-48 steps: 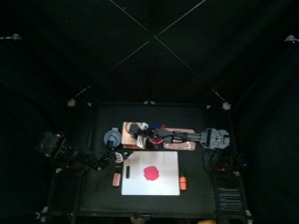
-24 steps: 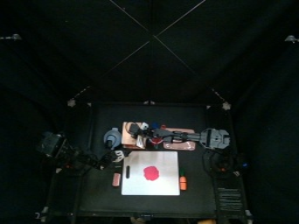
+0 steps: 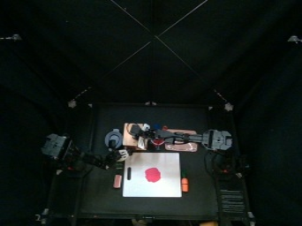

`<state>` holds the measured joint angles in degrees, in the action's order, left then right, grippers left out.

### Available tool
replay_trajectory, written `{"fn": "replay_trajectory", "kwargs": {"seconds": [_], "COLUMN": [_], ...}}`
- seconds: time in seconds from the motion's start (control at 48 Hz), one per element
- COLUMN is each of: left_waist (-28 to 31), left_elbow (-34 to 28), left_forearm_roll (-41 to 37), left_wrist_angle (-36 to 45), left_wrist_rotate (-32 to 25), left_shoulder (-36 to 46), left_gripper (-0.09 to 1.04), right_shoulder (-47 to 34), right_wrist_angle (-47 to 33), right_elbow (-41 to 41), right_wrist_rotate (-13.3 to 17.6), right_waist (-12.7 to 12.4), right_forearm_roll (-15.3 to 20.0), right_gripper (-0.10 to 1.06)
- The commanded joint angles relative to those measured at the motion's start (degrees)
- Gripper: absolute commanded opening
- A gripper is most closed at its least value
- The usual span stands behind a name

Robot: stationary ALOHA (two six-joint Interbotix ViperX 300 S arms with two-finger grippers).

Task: Get the cutter from the drawer then cut the dough then place the extra dough in the bowl
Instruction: Open the drawer

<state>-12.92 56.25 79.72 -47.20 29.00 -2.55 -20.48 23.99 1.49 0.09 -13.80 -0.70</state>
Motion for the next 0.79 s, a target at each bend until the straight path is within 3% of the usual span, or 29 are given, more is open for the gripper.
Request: {"fn": "replay_trajectory", "kwargs": {"seconds": [0.021,0.479,0.792], "left_waist": [1.1,2.5,3.0], "left_elbow": [-0.8,-1.7,-1.6], "left_forearm_roll": [-0.3,-1.5,-1.7], "left_wrist_angle": [-0.2,0.0,0.0], "left_wrist_rotate": [-0.1,-0.4,-0.4], "left_shoulder": [-0.1,-1.6,-2.0], "left_gripper": [0.79,0.78,0.67], "right_shoulder": [0.5,-0.4,0.3], "right_wrist_angle": [0.4,1.1,2.3], "right_elbow": [-0.6,-1.0,0.4], "right_wrist_rotate": [0.2,0.6,0.7], "right_waist": [0.2,0.2,0.5], "right_forearm_roll": [0.1,0.3,1.1], "right_gripper": [0.03,0.03,0.03]}}
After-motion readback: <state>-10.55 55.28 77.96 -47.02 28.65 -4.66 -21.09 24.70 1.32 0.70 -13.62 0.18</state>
